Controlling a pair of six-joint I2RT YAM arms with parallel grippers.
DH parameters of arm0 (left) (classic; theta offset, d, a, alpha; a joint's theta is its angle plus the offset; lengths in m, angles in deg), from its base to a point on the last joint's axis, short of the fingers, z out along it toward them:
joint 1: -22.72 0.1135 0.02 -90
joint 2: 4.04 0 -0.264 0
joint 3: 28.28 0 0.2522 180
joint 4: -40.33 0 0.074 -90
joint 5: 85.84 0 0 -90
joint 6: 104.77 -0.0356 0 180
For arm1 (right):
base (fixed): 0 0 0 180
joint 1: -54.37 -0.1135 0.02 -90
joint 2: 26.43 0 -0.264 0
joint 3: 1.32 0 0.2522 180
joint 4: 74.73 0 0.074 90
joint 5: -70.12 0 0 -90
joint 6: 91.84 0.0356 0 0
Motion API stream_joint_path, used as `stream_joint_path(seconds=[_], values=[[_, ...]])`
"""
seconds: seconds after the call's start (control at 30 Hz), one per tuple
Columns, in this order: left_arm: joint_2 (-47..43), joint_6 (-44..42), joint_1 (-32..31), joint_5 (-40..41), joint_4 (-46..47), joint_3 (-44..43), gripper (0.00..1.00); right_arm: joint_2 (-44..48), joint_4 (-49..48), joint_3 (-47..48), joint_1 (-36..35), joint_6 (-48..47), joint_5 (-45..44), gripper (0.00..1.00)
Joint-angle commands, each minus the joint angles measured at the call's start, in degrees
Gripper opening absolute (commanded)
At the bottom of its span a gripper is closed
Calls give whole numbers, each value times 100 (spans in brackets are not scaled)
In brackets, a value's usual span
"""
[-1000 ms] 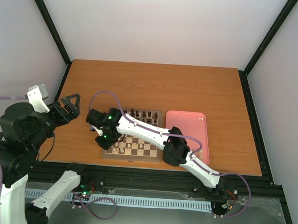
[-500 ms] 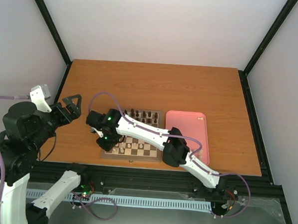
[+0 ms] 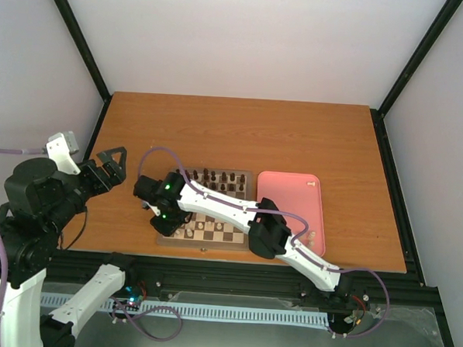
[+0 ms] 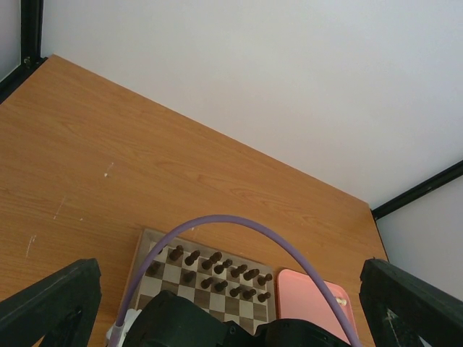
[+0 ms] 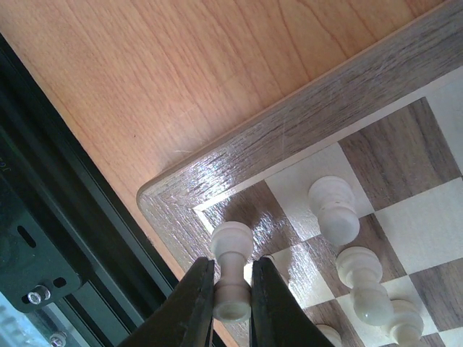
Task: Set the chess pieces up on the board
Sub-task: Place the chess piece on the chessboard.
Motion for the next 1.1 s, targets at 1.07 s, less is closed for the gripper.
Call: stream_joint_path(seconds=[1.07], values=[[-65,-189,38,83,-70,32,100,-175,87,106,-63,-48,-268,18]])
